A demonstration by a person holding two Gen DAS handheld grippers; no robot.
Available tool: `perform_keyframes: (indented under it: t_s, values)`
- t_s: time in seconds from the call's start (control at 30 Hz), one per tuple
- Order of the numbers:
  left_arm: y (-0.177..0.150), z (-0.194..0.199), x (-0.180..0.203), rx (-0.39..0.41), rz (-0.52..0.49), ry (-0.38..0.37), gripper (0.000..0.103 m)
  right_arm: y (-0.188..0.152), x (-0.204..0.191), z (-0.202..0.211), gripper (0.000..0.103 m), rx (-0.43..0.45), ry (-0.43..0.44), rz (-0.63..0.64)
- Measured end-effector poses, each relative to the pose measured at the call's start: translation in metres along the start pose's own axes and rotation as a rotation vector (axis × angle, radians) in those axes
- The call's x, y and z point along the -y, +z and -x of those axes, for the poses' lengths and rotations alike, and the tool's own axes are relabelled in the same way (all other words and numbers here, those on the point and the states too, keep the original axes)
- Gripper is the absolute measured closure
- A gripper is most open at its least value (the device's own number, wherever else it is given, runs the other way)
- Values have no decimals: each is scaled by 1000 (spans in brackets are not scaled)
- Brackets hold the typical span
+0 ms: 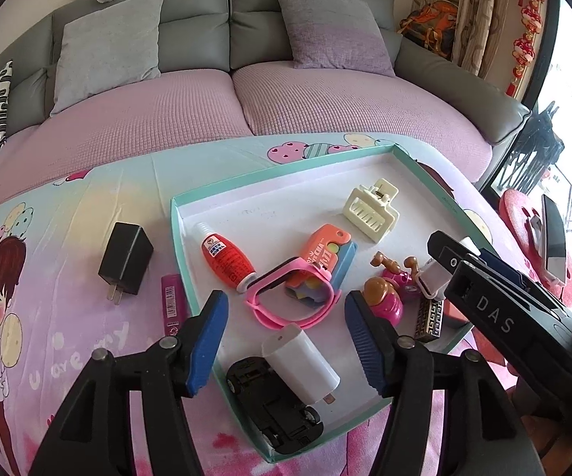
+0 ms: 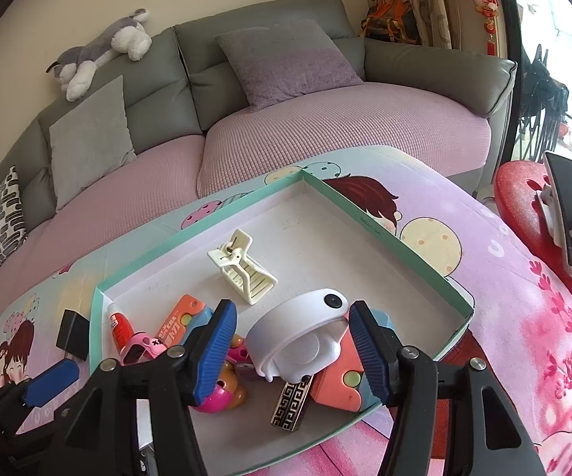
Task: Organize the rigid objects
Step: 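Place charger cube in tray with left tool while right tool places watch stand, then move the left tool to the black charger and grasp it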
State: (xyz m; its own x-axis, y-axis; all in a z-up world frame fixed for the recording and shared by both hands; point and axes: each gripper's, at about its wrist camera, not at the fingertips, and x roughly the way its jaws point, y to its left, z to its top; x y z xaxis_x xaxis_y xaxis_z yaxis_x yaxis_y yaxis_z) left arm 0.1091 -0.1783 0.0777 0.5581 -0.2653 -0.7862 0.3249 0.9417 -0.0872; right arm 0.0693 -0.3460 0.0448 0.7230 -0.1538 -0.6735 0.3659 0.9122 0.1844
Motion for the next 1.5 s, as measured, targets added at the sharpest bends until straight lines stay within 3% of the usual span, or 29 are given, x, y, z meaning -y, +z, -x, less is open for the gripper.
perform_keyframes:
  t_s: [0.17,0.23,0.27,0.37,0.5,0.57,0.63,0.93,1.2,1.5]
  values:
    - [2,3,-17,11,50,37,32,-1,-1,-3,37,-15,-9,10]
    - [2,3,-25,11,68,61,27,-1,-2,-5,26,-21,-7,14]
    - [2,2,-29,11,77,77,22,-1,-3,-5,25,-22,-5,16]
    - [2,1,-40,6,108,115,20,-2,-6,-6,24,-26,-10,37]
    - [-1,-2,-58,-7,174,146,10,-4,-11,-7,12,-27,-20,62]
    - [-2,-3,-66,-13,204,157,10,-4,-12,-7,9,-24,-21,65]
    - [-3,-3,-73,-16,231,169,10,-5,-13,-7,0,-20,-23,69]
    - [-10,-2,-102,-15,342,206,10,-5,-23,1,0,15,-35,79]
    - [-21,5,-137,-17,430,261,10,-7,-70,12,0,57,77,165]
    - [-27,10,-165,5,475,275,10,-18,-110,13,0,75,129,255]
